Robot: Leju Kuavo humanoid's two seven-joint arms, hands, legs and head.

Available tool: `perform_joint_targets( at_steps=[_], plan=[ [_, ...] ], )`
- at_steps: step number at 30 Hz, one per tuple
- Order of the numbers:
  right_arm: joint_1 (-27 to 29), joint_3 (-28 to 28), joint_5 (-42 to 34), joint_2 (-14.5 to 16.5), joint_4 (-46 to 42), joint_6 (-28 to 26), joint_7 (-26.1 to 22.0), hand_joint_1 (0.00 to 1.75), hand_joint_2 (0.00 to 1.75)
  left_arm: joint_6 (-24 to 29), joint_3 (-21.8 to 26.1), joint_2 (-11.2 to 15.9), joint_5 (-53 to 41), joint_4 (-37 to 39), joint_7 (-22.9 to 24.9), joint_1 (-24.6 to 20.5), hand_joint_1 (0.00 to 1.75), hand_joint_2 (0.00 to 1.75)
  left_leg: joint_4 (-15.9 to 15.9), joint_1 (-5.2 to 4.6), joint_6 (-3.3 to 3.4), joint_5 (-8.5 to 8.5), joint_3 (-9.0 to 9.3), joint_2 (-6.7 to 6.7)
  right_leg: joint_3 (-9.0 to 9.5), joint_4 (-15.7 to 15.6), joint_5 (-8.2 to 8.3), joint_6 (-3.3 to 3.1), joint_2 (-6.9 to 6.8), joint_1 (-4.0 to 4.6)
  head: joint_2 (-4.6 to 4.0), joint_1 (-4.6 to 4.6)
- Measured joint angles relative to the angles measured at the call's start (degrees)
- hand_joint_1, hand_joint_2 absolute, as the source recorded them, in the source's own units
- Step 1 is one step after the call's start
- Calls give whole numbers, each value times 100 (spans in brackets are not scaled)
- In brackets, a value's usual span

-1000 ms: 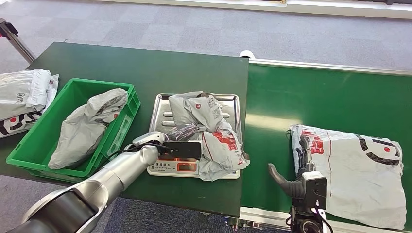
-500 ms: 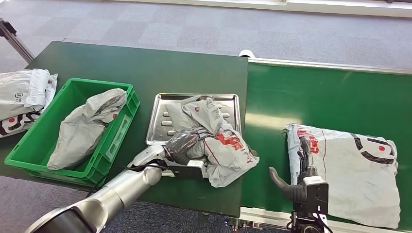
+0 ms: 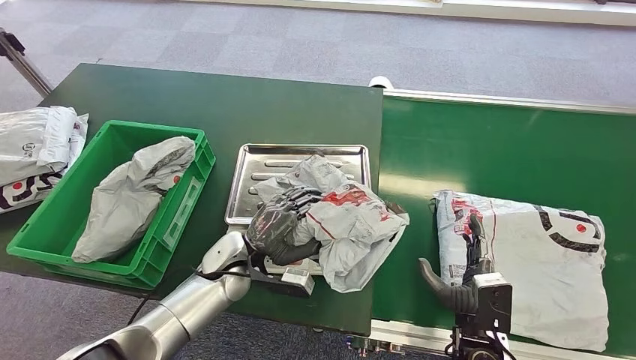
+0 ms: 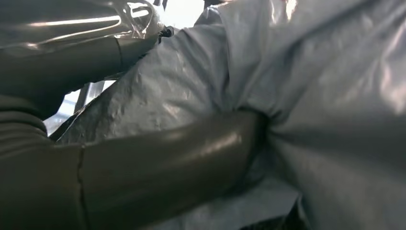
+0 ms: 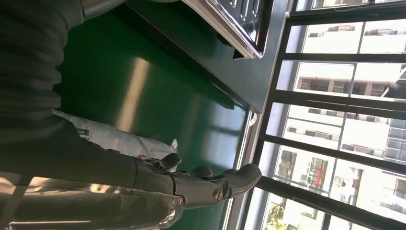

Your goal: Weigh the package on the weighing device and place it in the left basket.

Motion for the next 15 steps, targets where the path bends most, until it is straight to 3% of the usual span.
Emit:
perform_joint_targets(
  at_steps=[3,9,15],
  plan=[
    [0,-2,-65,-1,-8,-7,19,0,175,726,144,-42,-510,-369,-119,195,175,0,0,0,0,0,-2,0,-2,0,0,0,0,0,0,0],
    [0,-2,-217,-13,-6,-109,21,0,175,790,937,-345,-2021,-1998,-149,736,175,0,0,0,0,-1,-6,1,-6,0,0,0,0,0,0,1],
    [51,-2,-329,-54,-6,-251,-16,0,175,789,1628,-580,-2401,-3605,-149,967,175,0,0,1,0,-1,-6,0,-6,0,0,0,0,1,0,-1]
  ],
)
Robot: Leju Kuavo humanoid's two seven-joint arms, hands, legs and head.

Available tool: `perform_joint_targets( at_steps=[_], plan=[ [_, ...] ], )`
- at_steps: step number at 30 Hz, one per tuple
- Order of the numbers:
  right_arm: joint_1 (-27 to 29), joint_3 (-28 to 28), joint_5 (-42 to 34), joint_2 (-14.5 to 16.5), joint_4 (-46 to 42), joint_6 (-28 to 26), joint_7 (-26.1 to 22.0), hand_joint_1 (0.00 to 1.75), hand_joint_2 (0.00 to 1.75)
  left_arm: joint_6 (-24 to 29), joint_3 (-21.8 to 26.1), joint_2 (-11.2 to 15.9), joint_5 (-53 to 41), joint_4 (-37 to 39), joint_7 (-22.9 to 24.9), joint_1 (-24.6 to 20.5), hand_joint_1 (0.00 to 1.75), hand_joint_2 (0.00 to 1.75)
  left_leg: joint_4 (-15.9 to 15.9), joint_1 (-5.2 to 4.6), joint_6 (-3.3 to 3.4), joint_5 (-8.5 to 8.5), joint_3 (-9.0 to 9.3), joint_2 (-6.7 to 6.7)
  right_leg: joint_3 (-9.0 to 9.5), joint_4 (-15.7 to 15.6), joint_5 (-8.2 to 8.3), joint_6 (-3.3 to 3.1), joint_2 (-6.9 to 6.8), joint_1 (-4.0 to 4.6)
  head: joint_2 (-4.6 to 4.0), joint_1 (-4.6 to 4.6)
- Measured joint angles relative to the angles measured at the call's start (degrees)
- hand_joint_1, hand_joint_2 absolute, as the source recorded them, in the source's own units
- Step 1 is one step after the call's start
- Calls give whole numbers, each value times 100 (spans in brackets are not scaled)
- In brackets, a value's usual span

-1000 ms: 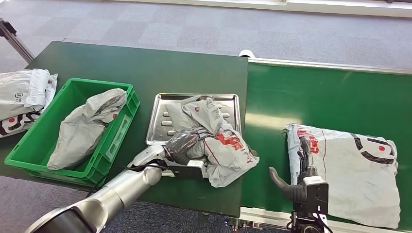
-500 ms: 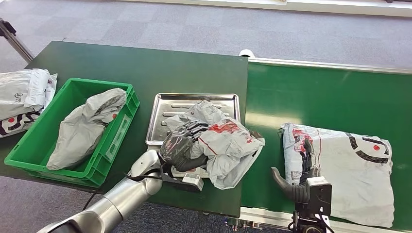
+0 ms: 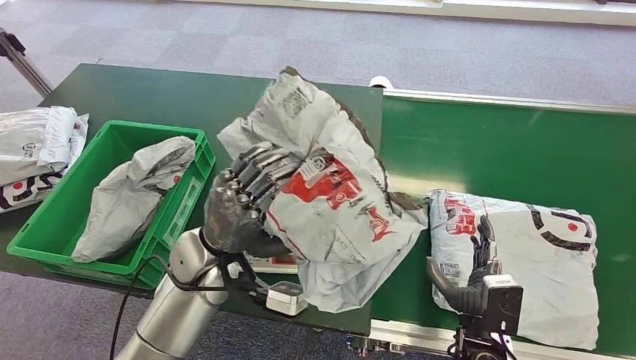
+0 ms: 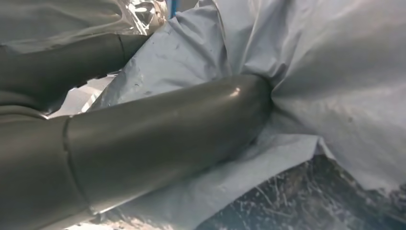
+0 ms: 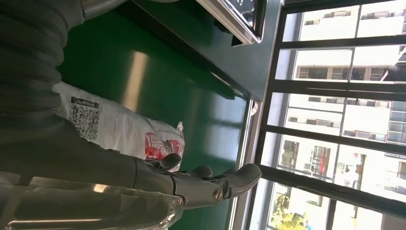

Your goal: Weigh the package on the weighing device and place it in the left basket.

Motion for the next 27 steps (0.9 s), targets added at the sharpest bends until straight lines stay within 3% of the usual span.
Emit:
perform_joint_targets(
  at_steps=[7,13,27],
  plan=[
    [132,4,-50,-41,-17,-95,-24,0,175,0,716,-103,-424,-1104,0,65,175,0,-1,0,0,0,-2,0,1,0,0,0,0,0,0,2],
    [277,2,-46,-45,-149,-124,-17,0,175,0,1778,-126,-774,-1776,0,87,175,0,-1,0,0,0,-2,1,-1,0,-1,-1,0,0,0,0],
    [411,-7,57,-43,-352,-166,43,0,175,0,3296,-97,-1204,-2075,9,176,175,0,-1,0,-1,0,-3,1,-2,0,-2,-1,0,0,0,1]
  ],
)
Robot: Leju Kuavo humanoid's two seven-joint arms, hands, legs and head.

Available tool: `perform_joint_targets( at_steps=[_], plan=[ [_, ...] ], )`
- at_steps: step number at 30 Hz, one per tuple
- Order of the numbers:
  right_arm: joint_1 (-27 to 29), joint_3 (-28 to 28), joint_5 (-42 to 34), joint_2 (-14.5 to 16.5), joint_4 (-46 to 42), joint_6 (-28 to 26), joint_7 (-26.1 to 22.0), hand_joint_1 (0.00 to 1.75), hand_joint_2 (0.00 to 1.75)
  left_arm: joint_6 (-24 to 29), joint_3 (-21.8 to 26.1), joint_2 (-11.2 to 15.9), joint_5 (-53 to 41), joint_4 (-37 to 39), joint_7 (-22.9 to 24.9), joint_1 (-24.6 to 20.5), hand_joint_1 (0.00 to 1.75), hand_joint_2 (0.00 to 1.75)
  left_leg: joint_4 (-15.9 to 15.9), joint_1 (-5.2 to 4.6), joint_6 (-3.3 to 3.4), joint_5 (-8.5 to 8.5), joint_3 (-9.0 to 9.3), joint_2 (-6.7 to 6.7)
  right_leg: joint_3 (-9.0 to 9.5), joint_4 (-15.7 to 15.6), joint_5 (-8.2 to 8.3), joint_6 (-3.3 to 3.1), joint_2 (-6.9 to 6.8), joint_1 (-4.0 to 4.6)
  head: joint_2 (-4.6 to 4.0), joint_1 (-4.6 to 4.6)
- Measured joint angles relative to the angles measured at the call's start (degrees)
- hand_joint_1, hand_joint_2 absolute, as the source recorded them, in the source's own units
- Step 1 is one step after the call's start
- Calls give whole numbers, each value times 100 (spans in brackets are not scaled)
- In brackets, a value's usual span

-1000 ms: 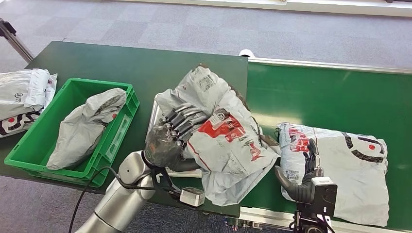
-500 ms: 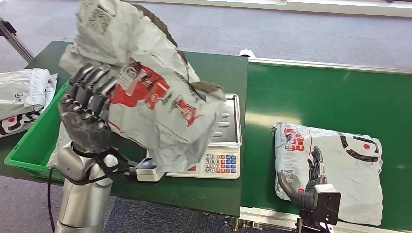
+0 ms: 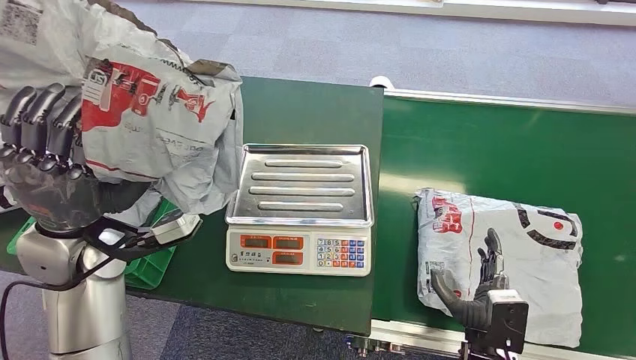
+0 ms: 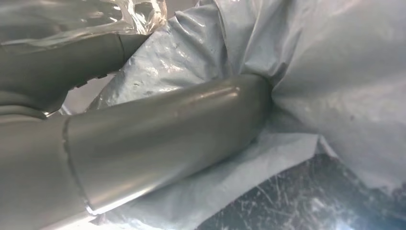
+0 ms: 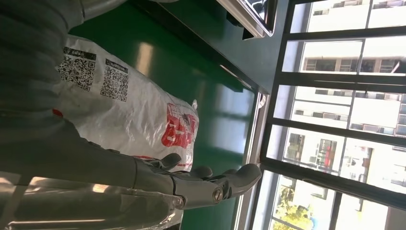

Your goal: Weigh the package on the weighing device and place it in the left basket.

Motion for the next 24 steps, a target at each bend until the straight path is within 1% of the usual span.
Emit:
perform_joint_targets(
  at_steps=[2,3,5,7,10,11,12,13,14,16,17,18,19,20,22,24],
  plan=[
    [35,-6,38,3,-56,-1,17,0,175,0,266,-8,-305,40,121,34,175,0,-1,0,0,0,0,1,-1,0,0,0,1,0,0,1],
    [56,-12,60,5,-87,-1,26,0,175,0,393,-3,-488,73,310,67,175,0,-1,0,0,0,0,2,-1,0,0,0,2,0,0,1],
    [100,-34,106,19,-147,3,35,0,175,0,540,71,-775,156,899,182,175,0,-2,0,-1,-1,0,5,-2,0,0,0,5,0,0,0],
    [138,-61,149,40,-202,12,36,0,175,0,618,227,-908,269,1441,337,175,0,-2,0,-1,-1,-1,5,-2,0,-1,0,6,0,0,1],
    [174,-116,202,82,-267,54,44,0,175,0,764,511,-948,527,1944,600,175,0,-3,0,-1,-1,-1,7,-3,0,-1,-1,7,1,0,1],
    [179,-141,227,97,-279,76,48,0,175,0,793,641,-954,647,2191,699,175,0,-3,1,-1,-1,0,8,-4,0,-2,-1,8,1,0,2],
    [181,-167,252,111,-285,96,52,0,175,0,794,788,-966,787,2536,797,175,0,-3,1,-1,-1,0,9,-5,0,-2,-1,9,1,0,2],
    [181,-192,278,124,-287,114,58,0,175,0,752,977,-977,962,3056,888,175,0,-3,1,-1,-1,0,10,-8,0,-2,-2,10,1,0,2],
    [180,-214,301,136,-288,131,63,0,175,-1,656,1194,-985,1168,3710,959,175,0,-3,1,-1,-1,1,12,-12,0,-3,-2,11,2,0,1],
    [171,-247,338,154,-288,156,74,0,175,-21,253,1658,-990,1684,5253,1027,175,0,-3,2,-3,1,1,10,-13,0,-3,-3,8,3,0,-1],
    [163,-260,351,163,-288,164,76,0,175,-41,-7,1858,-990,1937,5863,1035,175,0,-3,3,-4,2,1,7,-10,0,-3,-3,5,3,0,-1],
    [151,-271,361,173,-287,167,78,0,175,-62,-262,2018,-990,2167,6263,1040,175,0,-3,3,-5,3,0,4,-6,0,-3,-3,3,3,0,-1],
    [139,-281,367,185,-287,168,79,0,175,-78,-488,2143,-994,2355,6444,1050,175,0,-3,3,-6,4,0,2,-2,1,-3,-3,1,3,0,2],
    [130,-290,370,196,-286,169,80,0,175,-85,-680,2244,-999,2512,6492,1060,175,0,-3,3,-6,4,0,5,-1,1,-3,-3,4,3,0,2],
    [124,-305,371,215,-286,170,83,0,175,-87,-967,2416,-1006,2761,6471,1075,175,0,-3,2,-6,4,0,16,-2,1,-1,-2,14,2,0,3],
    [124,-323,370,229,-286,170,86,0,175,-87,-1141,2539,-1004,2936,6469,1076,175,0,-2,1,-6,3,0,22,-5,1,0,-1,20,1,0,3]
  ],
)
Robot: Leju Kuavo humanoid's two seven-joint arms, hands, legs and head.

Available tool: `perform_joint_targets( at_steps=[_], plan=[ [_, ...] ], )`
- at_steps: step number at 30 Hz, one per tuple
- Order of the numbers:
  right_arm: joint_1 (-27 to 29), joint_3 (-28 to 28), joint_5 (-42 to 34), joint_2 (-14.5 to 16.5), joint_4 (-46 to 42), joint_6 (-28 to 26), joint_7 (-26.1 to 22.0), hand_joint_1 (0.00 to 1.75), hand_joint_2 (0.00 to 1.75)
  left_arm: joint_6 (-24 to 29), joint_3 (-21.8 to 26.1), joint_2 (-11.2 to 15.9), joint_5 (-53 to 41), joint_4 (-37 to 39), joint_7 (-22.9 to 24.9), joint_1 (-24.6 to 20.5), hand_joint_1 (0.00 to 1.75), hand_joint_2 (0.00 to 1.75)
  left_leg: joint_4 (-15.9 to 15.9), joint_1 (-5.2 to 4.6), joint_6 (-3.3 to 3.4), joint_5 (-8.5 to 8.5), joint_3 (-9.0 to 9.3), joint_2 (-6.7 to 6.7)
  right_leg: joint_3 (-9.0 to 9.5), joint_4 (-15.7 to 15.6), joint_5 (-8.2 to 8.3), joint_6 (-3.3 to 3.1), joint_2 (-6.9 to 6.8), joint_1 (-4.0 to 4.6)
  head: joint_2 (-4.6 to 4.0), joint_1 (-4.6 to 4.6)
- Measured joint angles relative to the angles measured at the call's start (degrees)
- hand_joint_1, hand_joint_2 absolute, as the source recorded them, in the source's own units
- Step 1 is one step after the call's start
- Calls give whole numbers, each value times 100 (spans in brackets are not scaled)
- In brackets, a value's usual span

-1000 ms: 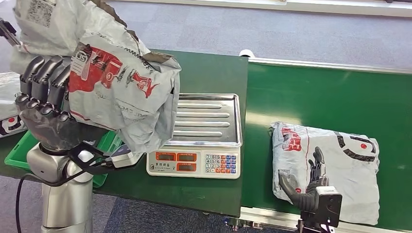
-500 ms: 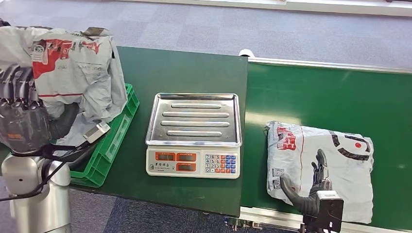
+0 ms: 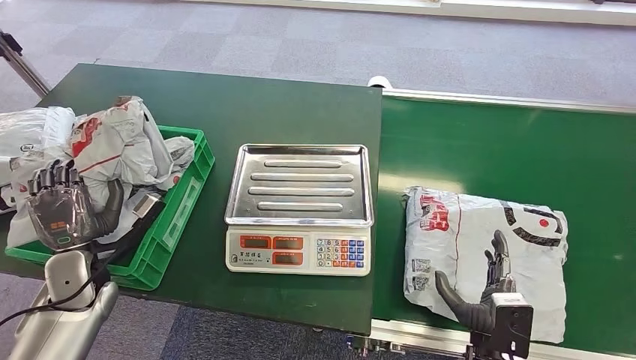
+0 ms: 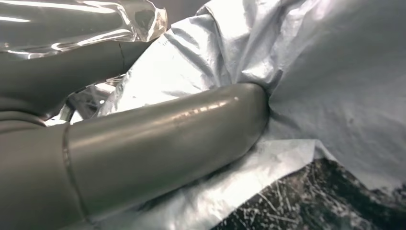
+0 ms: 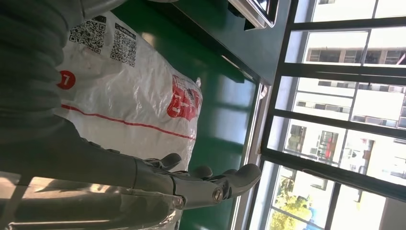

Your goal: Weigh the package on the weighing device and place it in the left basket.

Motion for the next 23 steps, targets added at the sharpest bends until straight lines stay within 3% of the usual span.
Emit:
perform_joint_targets(
  at_steps=[9,18,19,22,23],
  plan=[
    [-4,-18,13,32,0,1,1,0,175,-103,-288,196,3,339,-75,-4,175,0,-1,3,-1,-1,-3,-4,-8,0,-1,0,-1,3,0,-2],
    [-3,-74,172,109,0,75,1,0,175,-1495,145,-240,3,489,-1317,-103,168,0,0,2,-1,-1,-2,-6,-4,0,-1,0,-1,1,0,-1],
    [-3,-86,187,117,0,90,1,0,175,-1590,176,-273,3,519,-1375,-132,137,0,0,2,-1,-1,-1,-6,-3,0,-1,0,-1,2,0,-1],
    [-1,-126,231,159,-1,133,1,0,175,-1781,247,-348,3,618,-1373,-244,13,0,0,2,-1,-1,-1,-8,-3,0,0,-1,-1,2,0,-1],
    [0,-132,237,168,-1,138,1,0,175,-1808,256,-358,3,635,-1351,-264,0,0,0,2,-1,0,0,-7,-3,0,0,-1,-1,2,0,-2]
  ],
)
